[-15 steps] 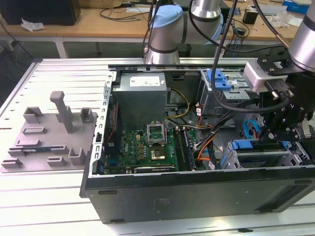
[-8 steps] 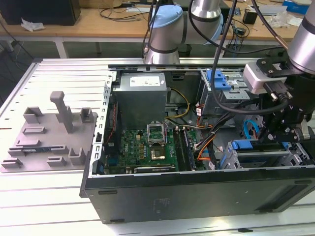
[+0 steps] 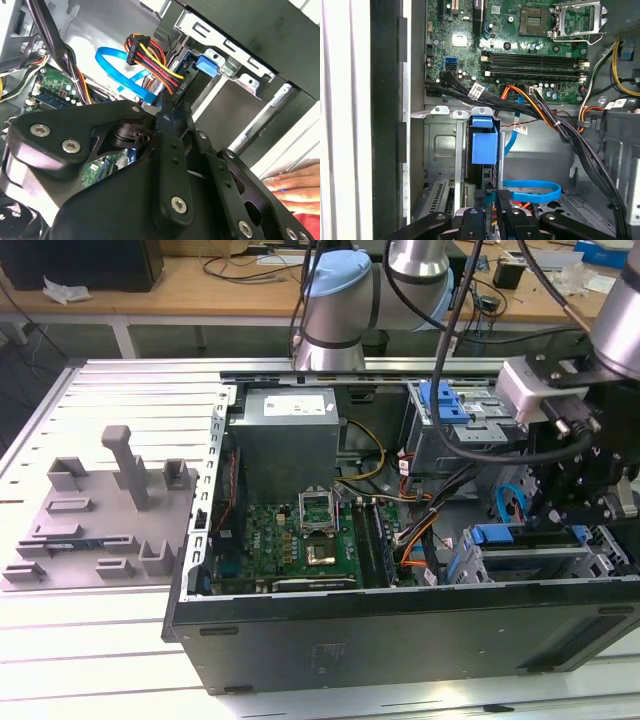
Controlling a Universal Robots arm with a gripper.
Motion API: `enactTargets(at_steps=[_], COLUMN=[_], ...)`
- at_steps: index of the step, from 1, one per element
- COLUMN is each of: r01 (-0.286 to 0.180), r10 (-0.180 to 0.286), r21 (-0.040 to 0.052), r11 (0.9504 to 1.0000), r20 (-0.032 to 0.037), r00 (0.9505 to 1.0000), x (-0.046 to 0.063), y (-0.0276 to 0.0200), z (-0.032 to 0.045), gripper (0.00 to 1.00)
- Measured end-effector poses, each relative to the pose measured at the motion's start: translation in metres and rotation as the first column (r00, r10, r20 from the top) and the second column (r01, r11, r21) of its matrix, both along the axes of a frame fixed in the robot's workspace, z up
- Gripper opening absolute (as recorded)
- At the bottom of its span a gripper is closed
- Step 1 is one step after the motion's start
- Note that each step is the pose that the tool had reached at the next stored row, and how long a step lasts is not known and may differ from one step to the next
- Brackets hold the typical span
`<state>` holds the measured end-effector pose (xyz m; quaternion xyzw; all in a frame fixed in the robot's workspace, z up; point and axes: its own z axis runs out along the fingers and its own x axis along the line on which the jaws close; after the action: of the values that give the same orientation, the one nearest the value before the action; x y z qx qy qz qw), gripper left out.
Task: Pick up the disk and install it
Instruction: 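Insert the second disk wire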
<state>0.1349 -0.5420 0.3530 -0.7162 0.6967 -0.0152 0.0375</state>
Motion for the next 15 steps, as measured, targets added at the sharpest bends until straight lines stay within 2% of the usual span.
enactTargets(at_steps=[4,6,8,10,15], r01=[0.0,0.0,0.001,0.002,0.003], r10=[0.0,0.0,-0.001,-0.002,-0.003], r21=[-0.0002,-0.0002,-0.005,-0.0113,-0.027], r11=[1.0,1.0,1.0,0.9999,0.9996], r20=[0.0005,0.0006,0.0006,0.0006,0.0006], r00=[1.0,1.0,1.0,1.0,1.0], x=[0.0,0.0,0.0,0.0,0.0], y=[0.0008,0.0011,0.0048,0.0088,0.017], z=[0.0121,0.0138,0.0167,0.0192,0.0214], gripper=[0.24,0.24,0.22,0.11,0.11])
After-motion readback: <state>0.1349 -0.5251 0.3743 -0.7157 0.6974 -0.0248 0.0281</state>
